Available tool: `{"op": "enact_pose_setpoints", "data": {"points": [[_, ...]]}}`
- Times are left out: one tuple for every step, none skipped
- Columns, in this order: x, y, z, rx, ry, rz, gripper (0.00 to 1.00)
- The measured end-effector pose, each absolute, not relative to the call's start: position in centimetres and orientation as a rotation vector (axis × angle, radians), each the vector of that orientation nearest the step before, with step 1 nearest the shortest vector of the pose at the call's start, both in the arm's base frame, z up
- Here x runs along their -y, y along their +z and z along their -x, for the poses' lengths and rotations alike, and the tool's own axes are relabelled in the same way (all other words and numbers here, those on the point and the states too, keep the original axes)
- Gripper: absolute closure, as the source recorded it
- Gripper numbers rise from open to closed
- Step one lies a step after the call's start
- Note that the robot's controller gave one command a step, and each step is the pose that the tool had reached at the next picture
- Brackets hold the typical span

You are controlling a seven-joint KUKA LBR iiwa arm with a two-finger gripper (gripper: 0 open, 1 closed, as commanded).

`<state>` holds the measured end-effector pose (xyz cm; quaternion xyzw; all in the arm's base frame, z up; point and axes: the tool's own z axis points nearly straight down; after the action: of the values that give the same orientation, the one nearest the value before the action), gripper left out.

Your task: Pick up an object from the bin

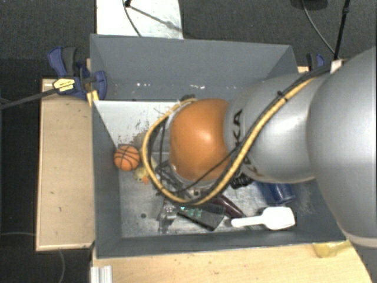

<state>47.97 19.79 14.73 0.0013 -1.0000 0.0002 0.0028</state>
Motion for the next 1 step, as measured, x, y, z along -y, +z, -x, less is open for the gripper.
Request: {"op": "enact_pose_setpoints", "data": {"points": [[-19.72,15.06,-48.20,3.143,-0.002,0.005,0.00]]}}
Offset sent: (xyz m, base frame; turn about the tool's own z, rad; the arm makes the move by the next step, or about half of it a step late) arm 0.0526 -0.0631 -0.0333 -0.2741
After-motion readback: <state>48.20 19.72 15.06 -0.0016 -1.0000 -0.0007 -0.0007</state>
